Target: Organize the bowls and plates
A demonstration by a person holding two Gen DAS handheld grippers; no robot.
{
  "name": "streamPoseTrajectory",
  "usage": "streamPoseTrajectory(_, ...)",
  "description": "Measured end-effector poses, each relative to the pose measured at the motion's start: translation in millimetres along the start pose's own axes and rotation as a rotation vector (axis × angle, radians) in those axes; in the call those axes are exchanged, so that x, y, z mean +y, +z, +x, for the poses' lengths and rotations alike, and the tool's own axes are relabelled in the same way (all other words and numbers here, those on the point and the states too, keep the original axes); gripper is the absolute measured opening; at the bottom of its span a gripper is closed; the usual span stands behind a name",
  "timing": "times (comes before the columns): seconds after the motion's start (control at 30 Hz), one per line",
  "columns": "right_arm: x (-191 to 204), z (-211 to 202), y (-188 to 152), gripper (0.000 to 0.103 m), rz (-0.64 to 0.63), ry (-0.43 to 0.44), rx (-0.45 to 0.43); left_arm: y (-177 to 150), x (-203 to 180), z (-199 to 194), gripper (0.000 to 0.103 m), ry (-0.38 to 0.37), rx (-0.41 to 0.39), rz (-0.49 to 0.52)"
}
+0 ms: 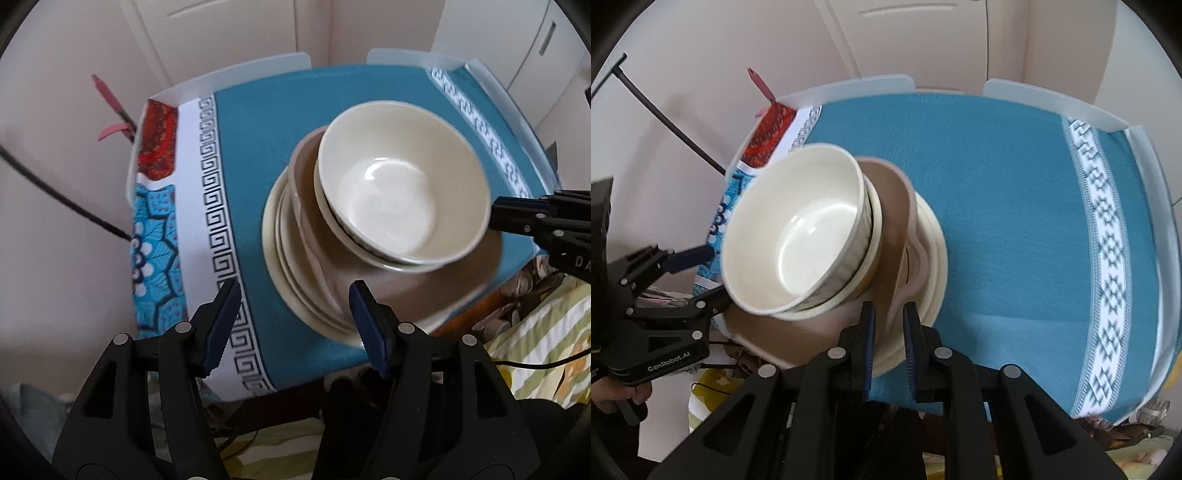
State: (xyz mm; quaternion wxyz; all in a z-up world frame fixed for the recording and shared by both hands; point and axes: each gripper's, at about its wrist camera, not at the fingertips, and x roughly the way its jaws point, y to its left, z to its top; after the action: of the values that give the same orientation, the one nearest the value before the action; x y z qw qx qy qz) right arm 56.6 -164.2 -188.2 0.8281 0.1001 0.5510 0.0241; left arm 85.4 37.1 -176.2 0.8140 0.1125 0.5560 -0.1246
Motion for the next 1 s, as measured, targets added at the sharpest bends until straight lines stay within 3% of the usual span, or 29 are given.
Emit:
streamPoseTrajectory(0.2,8.6,-46.4,-15.0,0.013,-0.007,0.004,-0.1,-7.6,-7.7,-68.0,0.059,-0.021,-0.174,-0.046)
streamPoseTrajectory(0.3,14.7,-77.9,-22.9,0.022,-0.023,-0.008,-0.173,-10.4,-14.0,-108.8,0.07,-0.002,-0.298,-0.056)
streamPoseTrajectory(0.33,17.3,-88.3,-24.3,0.038,-0.028,-0.017,-0.2,-12.6,-17.2,-125.7,0.08,0.009,-0.354,-0.06)
streamPoseTrajectory(0.37,19.9,-99.7,-26.7,0.062,-0.029,-0.028,-0.23,-16.3,-20.8,-143.4,0.09,0.02,-0.417,-0.061)
streamPoseTrajectory(0.43,22.4,-125.4,-31.8,0.087,-0.029,-0.037,-0.302,-24.1,-27.0,-171.6,0.102,0.042,-0.521,-0.058)
streamPoseTrajectory(0.47,22.4,-138.1,-34.4,0.093,-0.027,-0.042,-0.336,-29.6,-31.5,-188.5,0.103,0.063,-0.587,-0.057)
streamPoseTrajectory(0.6,28.0,-187.7,-48.3,0.098,-0.02,-0.126,-0.484,-45.2,-43.5,-233.2,0.103,0.13,-0.741,-0.076)
streamPoseTrajectory(0.73,42.5,-237.8,-70.2,0.102,-0.03,-0.19,-0.678,-61.0,-48.3,-264.9,0.103,0.126,-0.821,-0.121)
streamPoseTrajectory(0.83,52.7,-259.0,-87.3,0.102,-0.031,-0.23,-0.756,-73.5,-50.0,-278.6,0.103,0.128,-0.853,-0.135)
streamPoseTrajectory(1.0,61.9,-275.4,-104.8,0.102,-0.025,-0.267,-0.811,-86.7,-51.8,-284.5,0.103,0.127,-0.855,-0.156)
